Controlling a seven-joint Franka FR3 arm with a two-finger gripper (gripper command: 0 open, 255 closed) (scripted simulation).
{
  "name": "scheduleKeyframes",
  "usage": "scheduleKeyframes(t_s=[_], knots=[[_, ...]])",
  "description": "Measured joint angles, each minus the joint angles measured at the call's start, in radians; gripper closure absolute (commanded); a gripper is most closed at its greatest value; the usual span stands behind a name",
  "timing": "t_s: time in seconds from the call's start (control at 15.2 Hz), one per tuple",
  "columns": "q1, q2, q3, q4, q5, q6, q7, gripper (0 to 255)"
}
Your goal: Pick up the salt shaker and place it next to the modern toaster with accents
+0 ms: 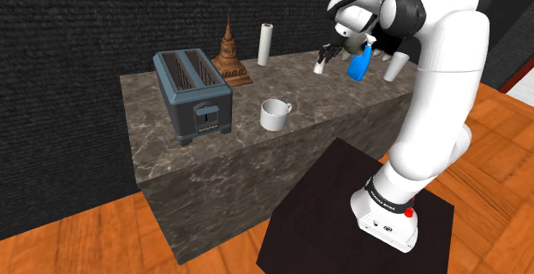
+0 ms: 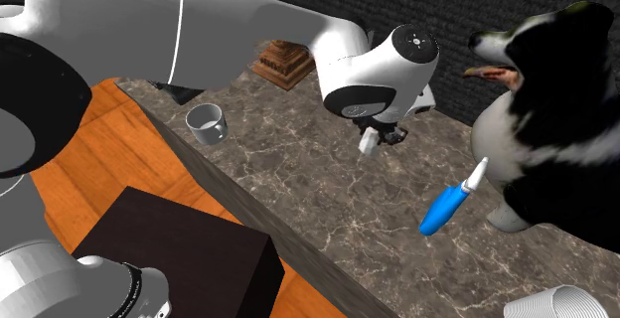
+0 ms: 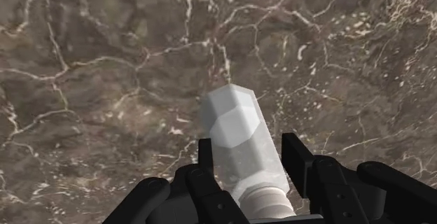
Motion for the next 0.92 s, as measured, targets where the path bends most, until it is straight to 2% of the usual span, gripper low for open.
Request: scheduleKeyframes(t_s=[0.92], knots=[[0.013, -0.071, -0.032, 0.095, -0.074, -0.145, 0.073, 255]])
